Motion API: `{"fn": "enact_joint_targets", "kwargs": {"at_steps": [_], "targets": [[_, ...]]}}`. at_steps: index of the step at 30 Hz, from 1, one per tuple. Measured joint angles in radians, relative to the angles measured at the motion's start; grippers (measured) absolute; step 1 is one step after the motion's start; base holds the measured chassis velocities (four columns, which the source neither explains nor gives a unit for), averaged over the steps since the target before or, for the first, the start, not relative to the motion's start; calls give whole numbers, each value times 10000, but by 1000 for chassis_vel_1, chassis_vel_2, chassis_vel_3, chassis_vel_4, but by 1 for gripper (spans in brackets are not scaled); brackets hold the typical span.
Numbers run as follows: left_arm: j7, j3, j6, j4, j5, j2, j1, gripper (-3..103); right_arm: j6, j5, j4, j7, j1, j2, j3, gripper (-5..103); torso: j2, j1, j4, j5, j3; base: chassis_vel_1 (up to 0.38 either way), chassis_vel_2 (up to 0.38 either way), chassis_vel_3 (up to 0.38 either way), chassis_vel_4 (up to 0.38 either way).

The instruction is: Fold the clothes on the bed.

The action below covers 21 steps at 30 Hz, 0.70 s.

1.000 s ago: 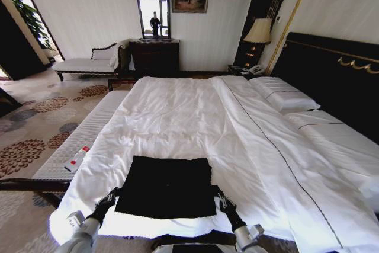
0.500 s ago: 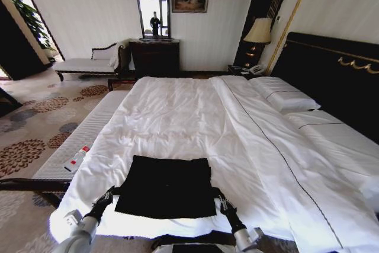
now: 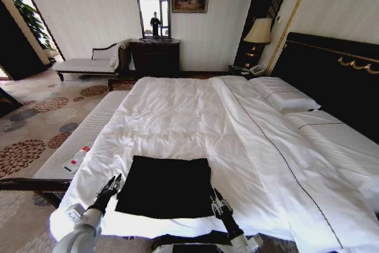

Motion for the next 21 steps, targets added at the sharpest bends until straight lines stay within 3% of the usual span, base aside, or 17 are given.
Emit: {"fn": "enact_joint_targets", "kwargs": {"at_steps": [1, 2, 3, 5, 7, 9, 10, 11, 14, 21], "targets": [[-203, 103, 184, 455, -170, 130, -758, 58, 0, 101, 16, 256, 98, 110, 76, 49, 0, 0, 4, 0, 1, 0, 0, 0, 0], [-296, 291, 276, 878, -198, 237, -1352, 64, -39, 158, 27, 481, 252, 264, 98, 60, -1, 1, 2, 0, 2, 0, 0, 0, 0], [-327, 362, 309, 1035, -198, 273, -1539, 64, -66, 172, 28, 540, 305, 313, 97, 65, 0, 1, 0, 0, 1, 0, 0, 0, 0], [-369, 745, 396, 2202, -166, 427, -2596, 74, -314, 224, -65, 817, 800, 518, -66, 77, -1, 3, -5, -2, 2, 0, 0, 0, 0], [-365, 784, 396, 2551, -160, 444, -2828, 80, -416, 238, -137, 868, 1028, 530, -178, 77, -1, 3, -3, -1, 2, 0, 0, 0, 0], [-303, 906, 378, 3443, -239, 501, -3403, 85, -622, 248, -366, 915, 1575, 567, -403, 87, -1, 3, 25, 2, 3, 0, 0, 0, 0], [-292, 935, 376, 3525, -253, 509, -3468, 90, -635, 245, -397, 917, 1626, 584, -414, 87, -1, 3, 25, 2, 3, 0, 0, 0, 0], [-190, 1255, 373, 4173, -418, 585, -4055, 96, -694, 236, -574, 942, 1825, 698, -446, 97, -1, 3, 8, 2, 2, 0, 0, 0, 0], [-41, 1708, 375, 4746, -563, 610, -4585, 100, -737, 241, -720, 1031, 1964, 798, -424, 99, -2, 4, -5, -2, 2, 0, 0, 0, 0], [237, 2347, 335, 5175, -661, 462, -4961, 100, -745, 258, -910, 1098, 2058, 905, -291, 100, -1, 3, 5, 3, 1, 0, 0, 0, 0]]}}
